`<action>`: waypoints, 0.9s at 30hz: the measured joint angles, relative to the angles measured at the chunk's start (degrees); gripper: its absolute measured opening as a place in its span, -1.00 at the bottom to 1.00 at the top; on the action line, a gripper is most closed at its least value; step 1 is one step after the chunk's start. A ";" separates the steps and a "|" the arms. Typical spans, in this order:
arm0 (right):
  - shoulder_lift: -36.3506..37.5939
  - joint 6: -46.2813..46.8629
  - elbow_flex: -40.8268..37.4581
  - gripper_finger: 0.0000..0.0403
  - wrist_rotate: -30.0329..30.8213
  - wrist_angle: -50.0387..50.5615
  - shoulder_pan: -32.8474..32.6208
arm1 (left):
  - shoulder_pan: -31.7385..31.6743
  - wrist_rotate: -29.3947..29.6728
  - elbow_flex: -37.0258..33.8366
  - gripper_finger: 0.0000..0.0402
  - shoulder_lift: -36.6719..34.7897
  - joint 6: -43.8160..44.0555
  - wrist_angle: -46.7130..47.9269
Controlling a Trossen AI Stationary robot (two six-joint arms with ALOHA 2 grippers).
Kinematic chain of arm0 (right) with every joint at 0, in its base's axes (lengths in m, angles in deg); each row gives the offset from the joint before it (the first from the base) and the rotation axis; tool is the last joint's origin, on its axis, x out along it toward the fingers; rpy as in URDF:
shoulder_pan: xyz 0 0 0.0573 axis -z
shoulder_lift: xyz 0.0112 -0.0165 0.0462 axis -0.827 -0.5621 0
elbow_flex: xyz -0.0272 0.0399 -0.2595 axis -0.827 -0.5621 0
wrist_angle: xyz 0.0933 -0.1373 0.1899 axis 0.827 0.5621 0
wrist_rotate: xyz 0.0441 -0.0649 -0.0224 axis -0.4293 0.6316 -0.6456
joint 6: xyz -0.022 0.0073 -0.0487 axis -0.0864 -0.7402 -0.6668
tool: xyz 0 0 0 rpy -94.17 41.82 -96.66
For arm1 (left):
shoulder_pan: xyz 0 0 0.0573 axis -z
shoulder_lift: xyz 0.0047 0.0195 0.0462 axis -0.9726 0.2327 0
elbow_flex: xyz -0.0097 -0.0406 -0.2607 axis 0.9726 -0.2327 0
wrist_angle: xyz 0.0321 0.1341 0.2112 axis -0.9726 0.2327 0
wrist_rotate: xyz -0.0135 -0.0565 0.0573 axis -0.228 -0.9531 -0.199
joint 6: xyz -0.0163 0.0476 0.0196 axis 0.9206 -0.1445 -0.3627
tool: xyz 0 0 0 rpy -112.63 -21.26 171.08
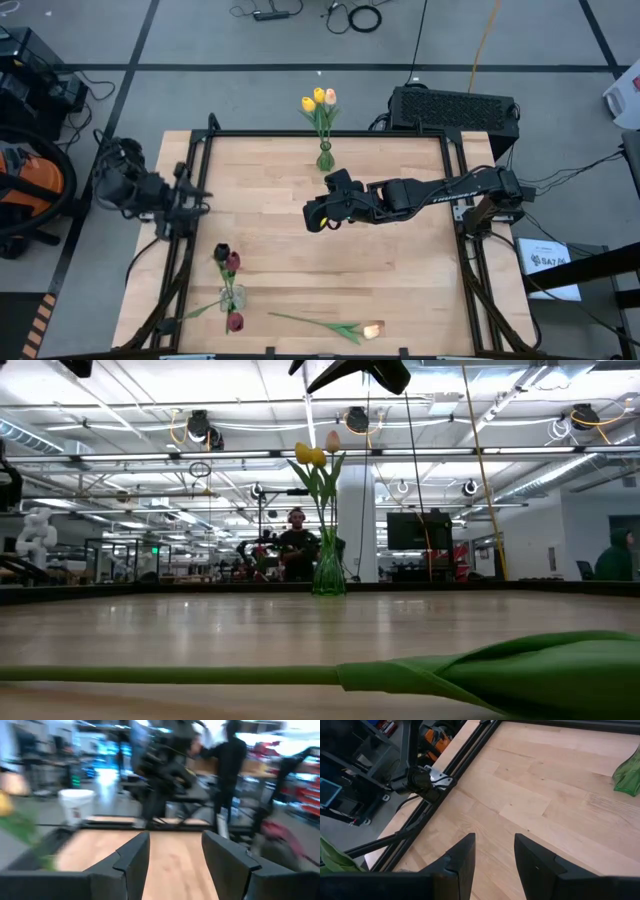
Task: Sort flowers into vase by color
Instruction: Put the light yellow flower into the green vase
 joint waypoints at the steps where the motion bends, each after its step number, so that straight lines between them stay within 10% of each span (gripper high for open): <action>1: 0.00 0.00 0.00 -0.37 0.00 0.02 0.00 | 0.00 2.08 0.70 -0.07 0.01 -0.70 -0.05; 20: 0.00 0.45 0.00 -0.37 1.52 -0.52 0.50 | -0.02 7.51 3.17 -0.07 5.74 -0.76 -2.98; 27: -1.29 1.61 0.07 -0.37 -12.49 12.09 1.40 | -4.10 10.60 3.19 -0.07 8.48 -12.15 -17.57</action>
